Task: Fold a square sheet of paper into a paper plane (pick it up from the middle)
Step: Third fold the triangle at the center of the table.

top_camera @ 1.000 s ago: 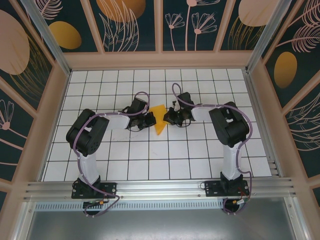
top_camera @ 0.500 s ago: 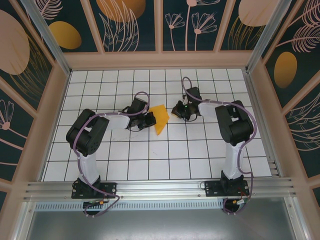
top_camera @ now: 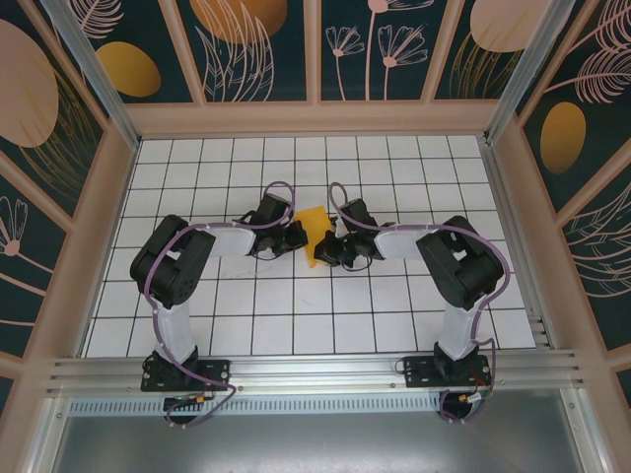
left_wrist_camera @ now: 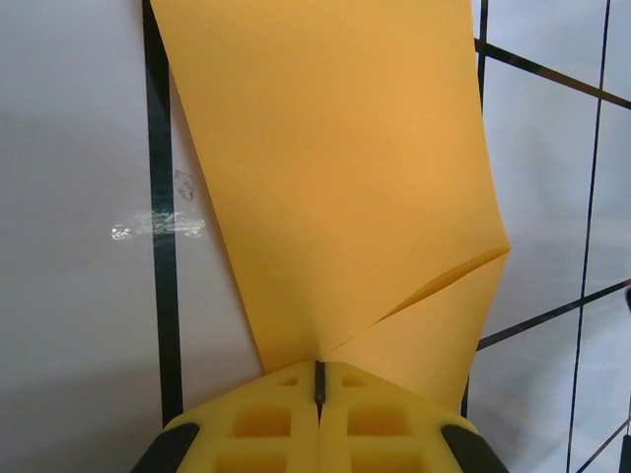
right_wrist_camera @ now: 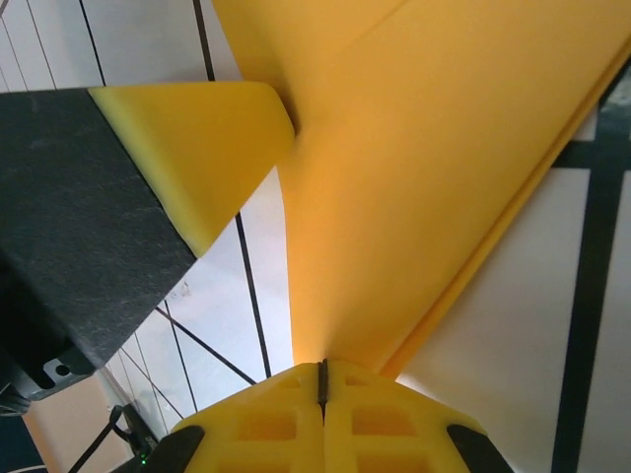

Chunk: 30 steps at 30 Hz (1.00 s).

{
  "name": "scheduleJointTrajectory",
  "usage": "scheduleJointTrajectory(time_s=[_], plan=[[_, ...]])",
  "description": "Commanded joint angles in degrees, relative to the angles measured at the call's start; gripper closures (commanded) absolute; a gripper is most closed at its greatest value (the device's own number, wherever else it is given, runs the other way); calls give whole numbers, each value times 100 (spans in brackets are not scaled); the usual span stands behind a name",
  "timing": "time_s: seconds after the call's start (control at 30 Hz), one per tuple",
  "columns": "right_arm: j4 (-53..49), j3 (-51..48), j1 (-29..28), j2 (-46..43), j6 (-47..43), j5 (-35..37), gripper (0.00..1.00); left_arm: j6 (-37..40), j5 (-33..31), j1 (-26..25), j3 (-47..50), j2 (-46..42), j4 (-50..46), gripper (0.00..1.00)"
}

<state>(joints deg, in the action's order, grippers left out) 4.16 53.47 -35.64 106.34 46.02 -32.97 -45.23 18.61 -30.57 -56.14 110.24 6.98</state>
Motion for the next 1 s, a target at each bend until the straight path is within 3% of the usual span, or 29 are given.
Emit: scheduleJointTrajectory(time_s=[0.0,0.6,0.97], plan=[[279,-36,-18,137,108,-118,100,25,-868,95,294,455,-764,100],[-172,156,-44,-106,-195,0,100,19,-859,95,270,436,-766,100],[-313,309,-161,338,-225,-17,100,10,-859,95,282,435,-762,100]])
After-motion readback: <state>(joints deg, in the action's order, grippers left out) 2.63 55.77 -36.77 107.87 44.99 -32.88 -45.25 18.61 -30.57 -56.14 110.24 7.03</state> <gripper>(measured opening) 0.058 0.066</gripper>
